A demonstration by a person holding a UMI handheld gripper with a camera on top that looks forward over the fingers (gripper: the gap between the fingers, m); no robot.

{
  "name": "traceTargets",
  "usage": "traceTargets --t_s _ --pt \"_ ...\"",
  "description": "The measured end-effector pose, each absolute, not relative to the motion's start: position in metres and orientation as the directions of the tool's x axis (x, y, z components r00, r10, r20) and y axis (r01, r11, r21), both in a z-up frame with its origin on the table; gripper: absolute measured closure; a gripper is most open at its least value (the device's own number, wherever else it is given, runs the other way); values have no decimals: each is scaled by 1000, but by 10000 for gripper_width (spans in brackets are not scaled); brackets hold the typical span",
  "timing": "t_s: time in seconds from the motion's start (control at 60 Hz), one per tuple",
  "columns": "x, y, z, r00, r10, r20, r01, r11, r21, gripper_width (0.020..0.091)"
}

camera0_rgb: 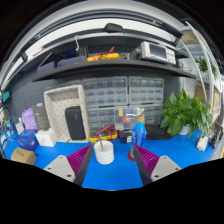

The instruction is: Pour water

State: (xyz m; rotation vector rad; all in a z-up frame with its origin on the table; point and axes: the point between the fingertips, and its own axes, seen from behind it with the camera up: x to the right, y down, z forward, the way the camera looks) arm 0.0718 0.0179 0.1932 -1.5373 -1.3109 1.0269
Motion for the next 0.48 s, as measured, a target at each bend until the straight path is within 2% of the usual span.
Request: traceTargets --t_s 0.167,0.483 --pt "97 -23 219 35 999 -36 300 -45 -953 279" --pt "128 -54 222 -21 1000 -4 317 3 -948 276"
